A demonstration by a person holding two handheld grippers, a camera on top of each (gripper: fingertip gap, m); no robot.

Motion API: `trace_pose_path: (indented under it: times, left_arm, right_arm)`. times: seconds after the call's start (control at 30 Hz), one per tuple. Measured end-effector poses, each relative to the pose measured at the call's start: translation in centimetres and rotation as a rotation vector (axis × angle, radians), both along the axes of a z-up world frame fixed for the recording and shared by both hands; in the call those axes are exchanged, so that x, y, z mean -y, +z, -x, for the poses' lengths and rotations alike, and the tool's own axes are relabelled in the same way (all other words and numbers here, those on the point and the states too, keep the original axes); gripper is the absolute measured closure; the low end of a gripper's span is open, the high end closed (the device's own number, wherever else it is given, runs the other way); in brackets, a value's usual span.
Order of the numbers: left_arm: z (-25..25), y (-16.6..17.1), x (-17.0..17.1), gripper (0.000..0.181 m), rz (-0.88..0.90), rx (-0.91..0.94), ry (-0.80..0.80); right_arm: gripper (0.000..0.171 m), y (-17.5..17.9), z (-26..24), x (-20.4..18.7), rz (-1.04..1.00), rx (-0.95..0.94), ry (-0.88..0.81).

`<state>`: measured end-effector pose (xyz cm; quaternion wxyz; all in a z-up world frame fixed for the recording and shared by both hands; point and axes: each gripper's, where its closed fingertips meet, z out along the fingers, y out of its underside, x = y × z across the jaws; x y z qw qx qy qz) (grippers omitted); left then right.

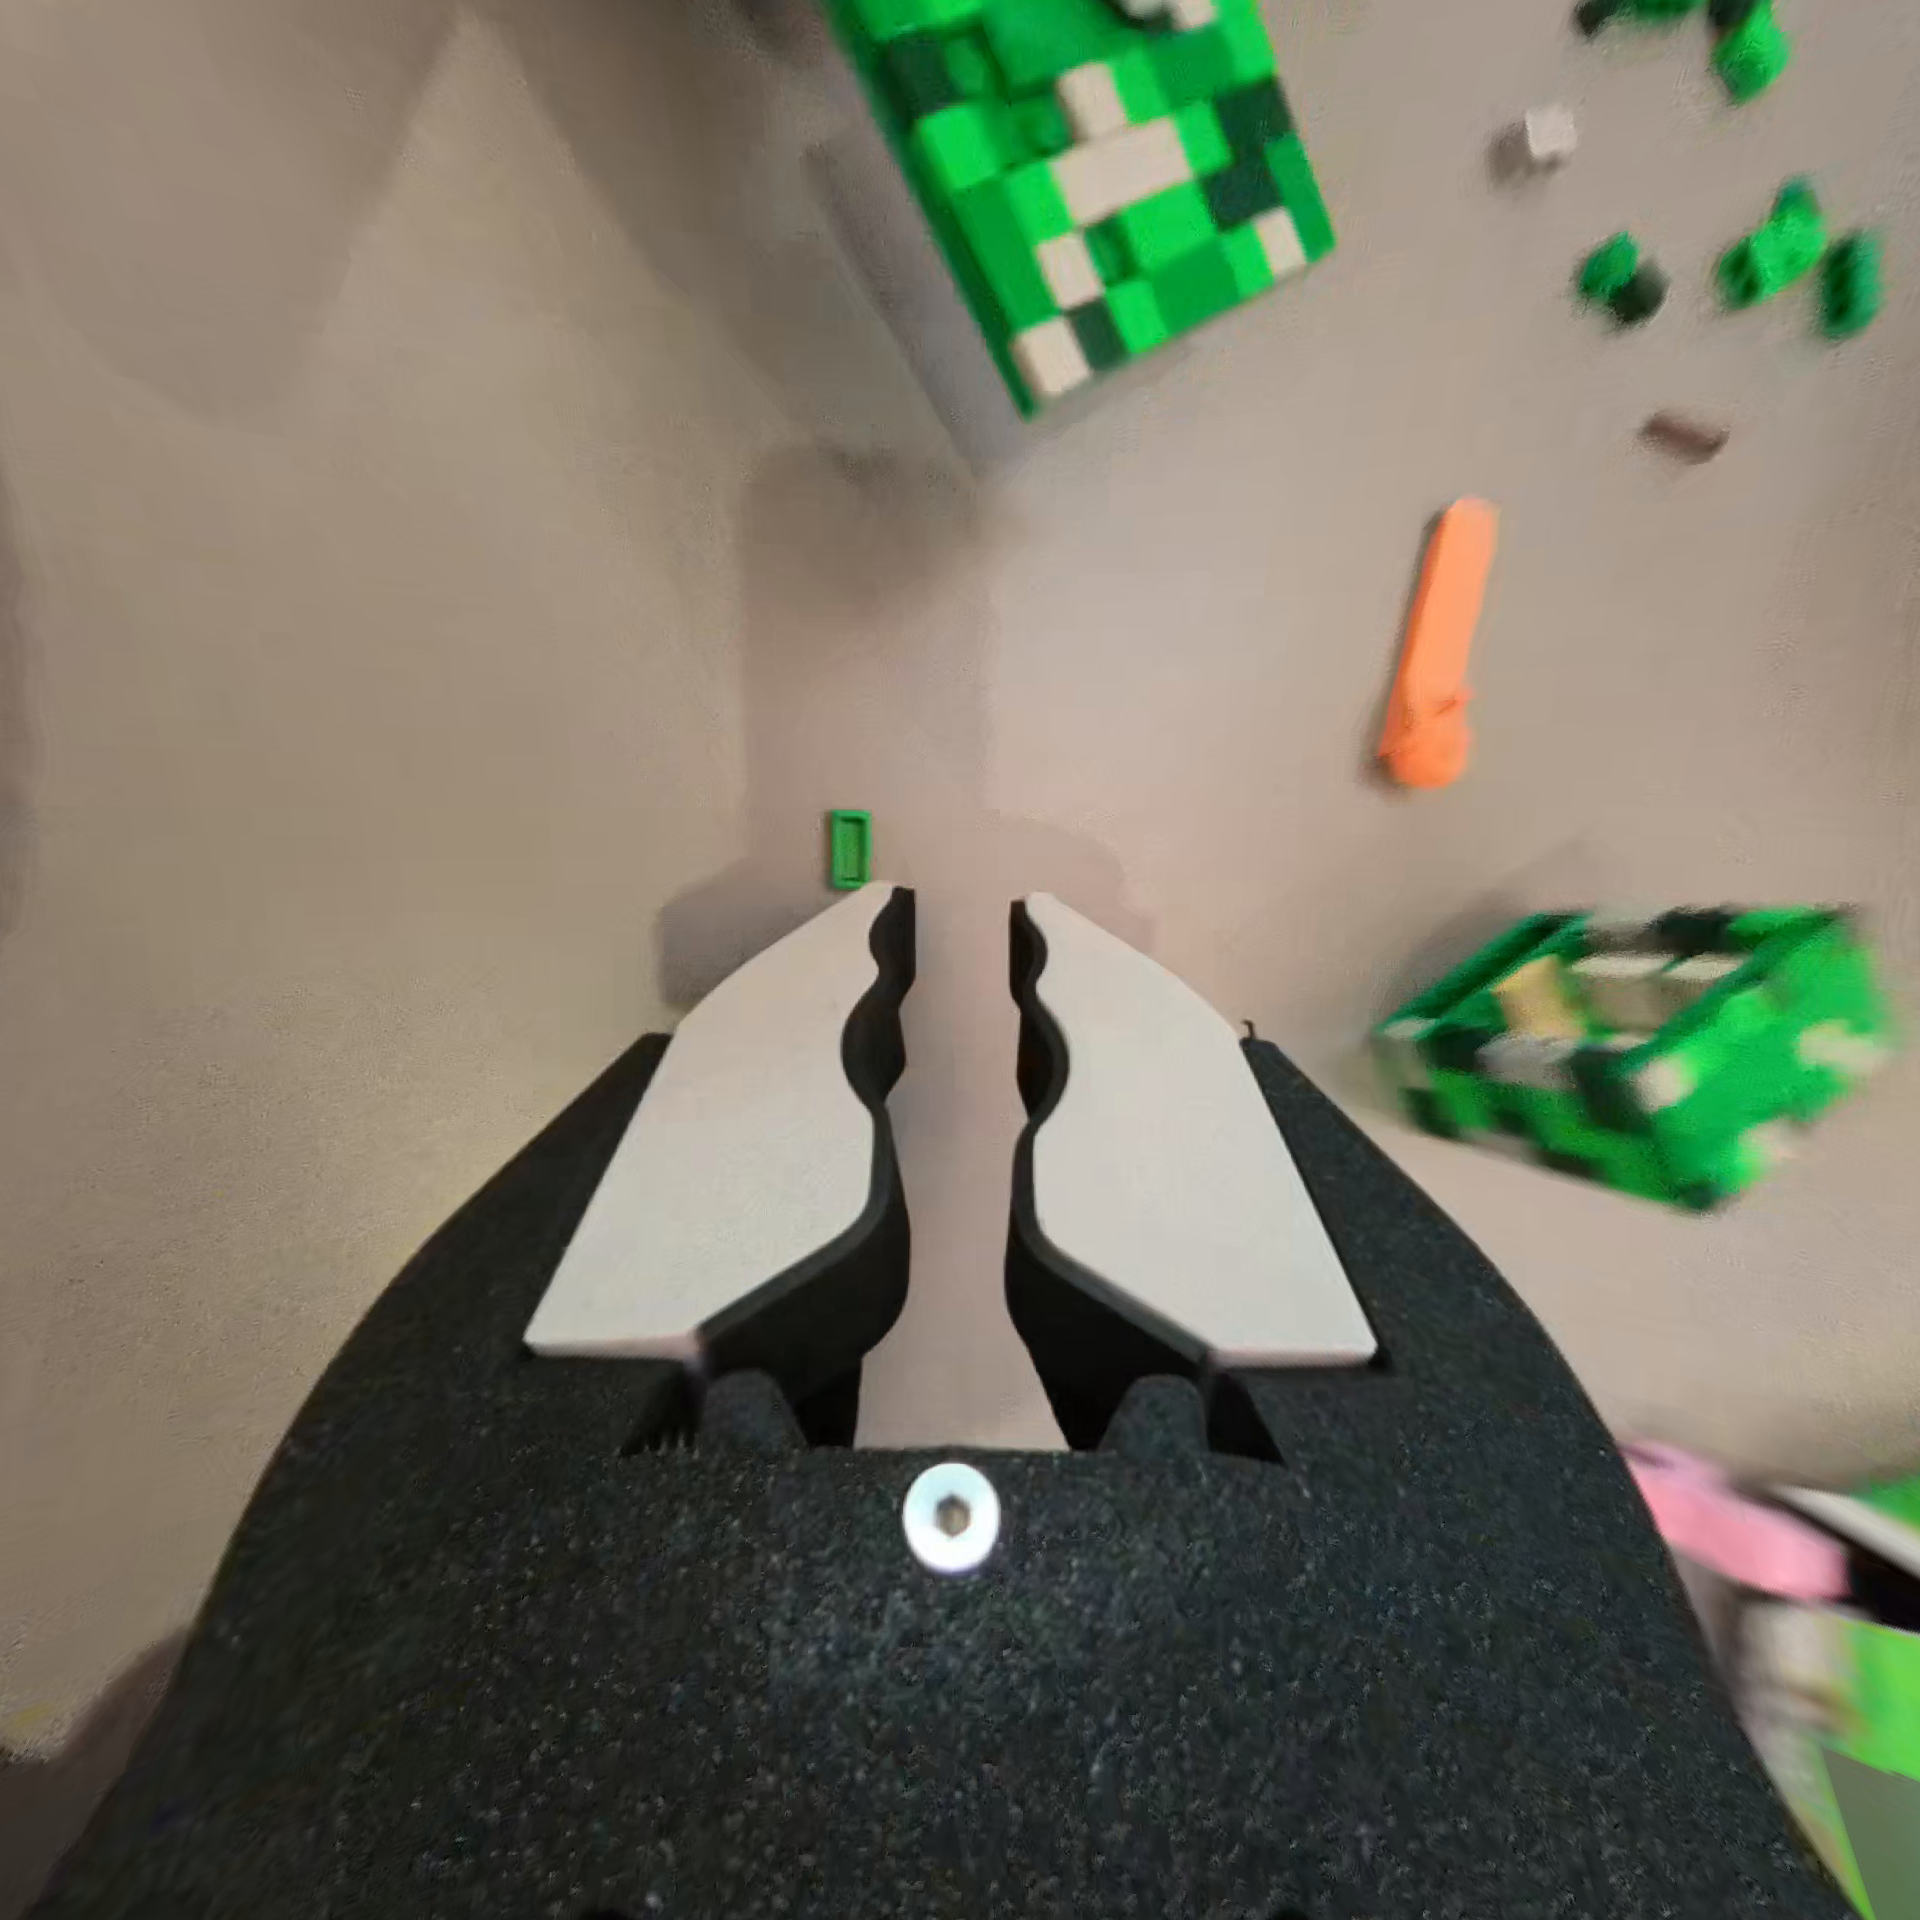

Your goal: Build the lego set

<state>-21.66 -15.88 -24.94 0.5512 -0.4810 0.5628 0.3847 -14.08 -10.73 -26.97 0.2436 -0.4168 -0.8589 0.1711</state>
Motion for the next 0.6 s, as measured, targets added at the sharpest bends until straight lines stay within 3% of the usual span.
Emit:
trace_pose_path:
  times: [0.03, 0.1, 0.27, 0.6]
  left_arm:
    - [-0.2, -0.1, 0.1, 0.176, 0.001, -0.014, -0.006]
    - [-0.7, -0.3, 0.2, 0.176, 0.002, -0.039, -0.021]
    - [-1.3, -0.6, 0.4, 0.176, 0.006, -0.055, -0.043]
    - [-2.0, 0.1, 0.9, 0.176, -0.056, -0.069, -0.092]
  right_arm:
    - [0.155, -0.4, -0.2, 0.3, 0.097, -0.018, -0.039]
    - [0.155, -1.1, -0.4, 0.6, 0.214, -0.049, -0.092]
    - [0.157, -2.3, -0.4, 1.6, 0.289, -0.065, -0.055]
    - [0.164, -2.2, 0.0, 2.1, 0.158, 0.045, 0.11]
